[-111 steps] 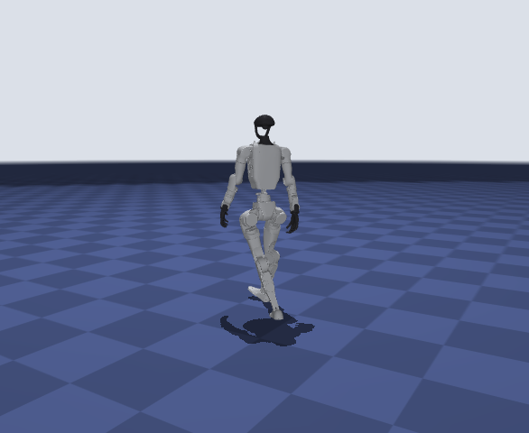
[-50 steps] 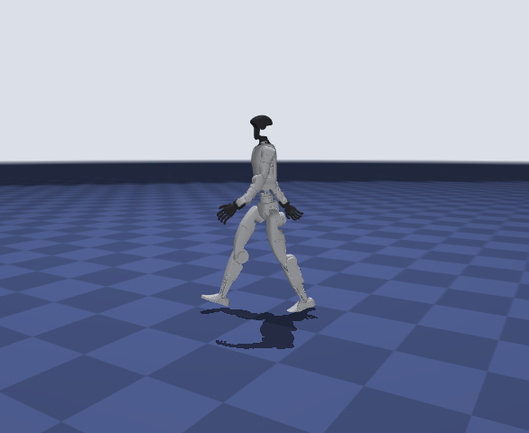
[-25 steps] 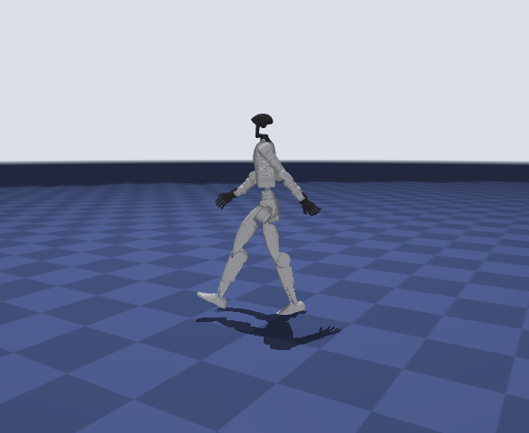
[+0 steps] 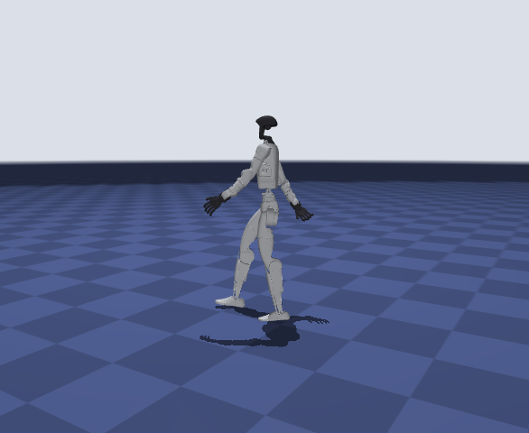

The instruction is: Walk run

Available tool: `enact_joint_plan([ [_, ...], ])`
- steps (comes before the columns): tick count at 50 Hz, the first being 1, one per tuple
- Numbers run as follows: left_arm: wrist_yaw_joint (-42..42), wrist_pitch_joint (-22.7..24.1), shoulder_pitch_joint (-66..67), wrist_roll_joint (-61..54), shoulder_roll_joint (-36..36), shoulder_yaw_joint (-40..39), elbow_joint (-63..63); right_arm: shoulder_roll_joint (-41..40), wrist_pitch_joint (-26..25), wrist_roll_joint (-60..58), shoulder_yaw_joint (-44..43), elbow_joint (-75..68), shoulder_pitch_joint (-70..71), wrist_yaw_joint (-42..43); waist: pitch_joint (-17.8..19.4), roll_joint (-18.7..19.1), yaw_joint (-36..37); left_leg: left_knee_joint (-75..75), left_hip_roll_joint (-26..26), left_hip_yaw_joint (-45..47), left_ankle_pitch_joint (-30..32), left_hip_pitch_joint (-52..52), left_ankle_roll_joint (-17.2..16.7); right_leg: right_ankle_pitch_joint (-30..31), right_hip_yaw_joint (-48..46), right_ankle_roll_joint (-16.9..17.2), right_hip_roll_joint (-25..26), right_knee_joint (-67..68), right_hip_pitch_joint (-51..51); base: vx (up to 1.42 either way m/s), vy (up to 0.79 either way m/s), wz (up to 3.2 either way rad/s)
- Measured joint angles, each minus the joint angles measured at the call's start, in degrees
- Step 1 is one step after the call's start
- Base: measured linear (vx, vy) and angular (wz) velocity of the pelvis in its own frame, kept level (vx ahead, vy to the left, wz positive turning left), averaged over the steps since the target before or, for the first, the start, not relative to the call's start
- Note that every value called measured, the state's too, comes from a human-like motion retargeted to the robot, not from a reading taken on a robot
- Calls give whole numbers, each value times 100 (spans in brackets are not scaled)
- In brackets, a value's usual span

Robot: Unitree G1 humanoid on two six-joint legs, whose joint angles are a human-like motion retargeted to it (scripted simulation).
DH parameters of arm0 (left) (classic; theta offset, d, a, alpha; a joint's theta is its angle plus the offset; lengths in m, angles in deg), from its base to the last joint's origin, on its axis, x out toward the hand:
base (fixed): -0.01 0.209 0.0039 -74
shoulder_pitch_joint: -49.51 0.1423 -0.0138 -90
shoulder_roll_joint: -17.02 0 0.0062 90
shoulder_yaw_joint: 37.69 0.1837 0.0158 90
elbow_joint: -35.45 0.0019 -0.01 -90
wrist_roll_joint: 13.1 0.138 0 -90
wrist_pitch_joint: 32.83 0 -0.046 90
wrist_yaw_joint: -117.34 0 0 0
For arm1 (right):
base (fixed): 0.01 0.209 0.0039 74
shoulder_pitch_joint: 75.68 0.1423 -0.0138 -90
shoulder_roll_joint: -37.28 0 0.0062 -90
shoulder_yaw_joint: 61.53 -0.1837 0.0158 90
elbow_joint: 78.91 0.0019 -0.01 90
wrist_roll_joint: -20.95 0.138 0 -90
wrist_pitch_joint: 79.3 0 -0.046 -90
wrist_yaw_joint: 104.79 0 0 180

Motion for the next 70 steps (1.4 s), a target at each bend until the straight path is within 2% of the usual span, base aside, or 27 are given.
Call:
enact_joint_plan([
  [3,-307,190,-382,313,422,18,-256,-5,-423,-49,-52,0,-339,28,-76,138,3,-19,197,267,-174,428,-296,33,-56,-359,-85,-1423,-207,101,-58,-57],
  [5,-225,257,-382,557,505,36,-403,46,-782,90,-186,0,-468,66,-169,260,-50,156,327,281,29,622,-506,-8,-983,-441,-243,-1570,-184,116,-75,-26],
  [7,225,245,-200,666,394,43,-458,136,-1013,389,-353,0,-454,86,-344,445,-118,483,549,72,814,660,-945,-229,-1827,-1077,-349,-866,-115,115,-77,17],
  [8,514,238,-55,679,283,31,-453,176,-1023,511,-510,0,-412,124,-428,490,-220,709,610,-192,1417,661,-1237,-72,-2212,-1165,-472,-652,-71,111,-74,28],
  [10,1007,310,357,748,12,-150,-371,283,-848,635,-864,0,-241,288,-654,314,-274,1296,224,-617,3059,552,-1600,371,-1546,-1265,-567,-349,-91,112,-69,-47],
  [11,1220,370,648,812,-143,-215,-286,370,-713,725,-963,0,-77,402,-702,211,-71,2189,97,-442,3492,259,-1600,61,-1117,-1289,-523,95,-130,118,-68,-190],
  [13,1632,434,1166,957,-336,-223,-11,519,-525,901,-1221,0,452,610,-459,336,271,4514,383,-368,3781,-349,-1600,-531,-814,-1459,25,825,44,120,-75,-251],
  [15,1929,447,1684,1243,-403,-152,494,703,-436,1109,-1379,111,1141,767,-330,179,133,5235,12,-839,3781,-682,-1600,-815,-527,-1509,141,836,478,90,-77,-141],
  [17,1869,229,2257,2062,-311,-106,1141,721,-350,1317,-1279,688,1797,832,-478,-271,-164,5107,-333,-648,3526,-1212,-1092,-815,-66,-1509,-31,378,891,81,-87,-120],
  [20,1426,-530,3082,3315,-321,28,2038,725,110,1377,-889,1773,2594,910,-487,-369,-50,5162,-640,-764,2766,-2230,-577,-694,843,-1509,459,-90,1355,88,-52,-279],
  [23,74,-709,3935,4289,-496,425,2179,802,893,1282,-436,2507,3345,1040,-459,-573,361,4320,-179,-85,1856,-3114,95,-546,1624,-1509,733,-442,1793,107,-36,-370],
  [25,-321,-673,4421,4850,-695,699,2179,850,1164,1345,-124,2850,3800,1174,-396,-714,741,3371,195,416,1720,-3552,343,-512,2231,-1509,913,-510,2051,89,-13,-402],
  [30,320,-1405,5204,6254,-1179,507,2179,1163,1509,1634,239,3364,4362,1469,-175,-605,1654,684,572,619,979,-4005,654,-481,3430,-1509,1353,-511,2932,121,17,-281],
  [34,-36,-1520,5483,6253,-1155,271,2179,1352,1514,1561,47,3200,4046,1782,-82,-719,1880,-106,256,414,473,-3885,5,96,3148,-1509,1242,-234,3791,160,6,-58],
  [37,-251,-1830,5525,5673,-948,25,2179,1257,1289,1545,-215,2784,3396,1905,-223,-864,2169,635,614,922,555,-3619,-394,1556,2489,-1400,1348,99,4254,151,-33,-42],
  [39,-164,-2042,5449,5045,-770,-250,2179,1058,1058,1522,-319,2387,2875,1806,-357,-1075,2087,1119,195,107,1010,-3592,-455,2387,1852,-641,1229,1091,4085,181,-12,28],
  [40,-139,-2102,5377,4674,-698,-395,2179,956,932,1485,-331,2147,2627,1739,-374,-1313,1864,1501,-483,-850,806,-3656,-322,2412,1637,-160,1089,2156,3772,163,-9,75],
  [42,-317,-2261,4855,3779,-443,-551,2179,751,583,1691,-113,1426,2419,1750,-252,-1357,1689,2163,-505,-626,277,-3584,-256,2412,1418,453,1242,3545,3269,121,-21,9],
  [45,-227,-2510,3829,2586,-225,-710,2179,493,109,1711,-106,349,2123,1640,-360,-596,1591,1892,648,-19,-28,-2763,-122,2060,518,-314,1820,3770,2355,102,-20,-23],
  [48,204,-1908,2740,1885,-125,-873,1996,253,-168,984,70,7,1589,1313,-270,-306,1157,1441,460,-420,-57,-2105,-153,1162,437,-22,1979,3753,1422,94,-20,49],
  [50,288,-1398,2167,1559,-178,-782,1530,87,-382,237,251,0,1200,1350,-211,-110,835,940,577,-142,69,-1592,-178,519,188,266,1622,3335,851,93,-16,51],
  [55,-237,-390,910,914,222,-73,512,13,-695,-1474,357,0,334,1260,-64,32,171,166,282,209,-100,-424,-247,35,-3,226,447,1314,-233,88,-20,19],
  [61,-162,66,-201,1275,1053,302,66,-7,-1126,-560,-106,0,-229,950,76,177,-290,81,392,117,-181,573,-714,-448,-11,105,-268,-885,-716,103,-48,11],
  [65,633,47,-120,1399,845,452,-43,37,-1439,261,-482,0,-214,847,-301,346,-397,642,698,-179,1392,743,-1302,-232,-1444,-376,-531,-285,-594,119,-68,21],
  [67,911,325,223,1459,647,449,-5,59,-1393,97,-570,0,-4,1208,-454,201,-239,1339,585,-465,2915,685,-1479,220,-810,-549,-364,-65,-423,127,-87,-76],
  [68,985,520,425,1523,543,479,46,70,-1325,-32,-569,0,193,1421,-454,106,-55,1890,519,-492,3559,551,-1547,95,-233,-799,-73,120,-357,122,-81,-189],
  [70,996,790,837,1690,496,507,335,205,-1198,-300,-361,0,753,1734,-95,426,300,4595,911,-750,3781,-161,-1594,-276,-26,-1148,863,549,19,126,-72,-247],
])
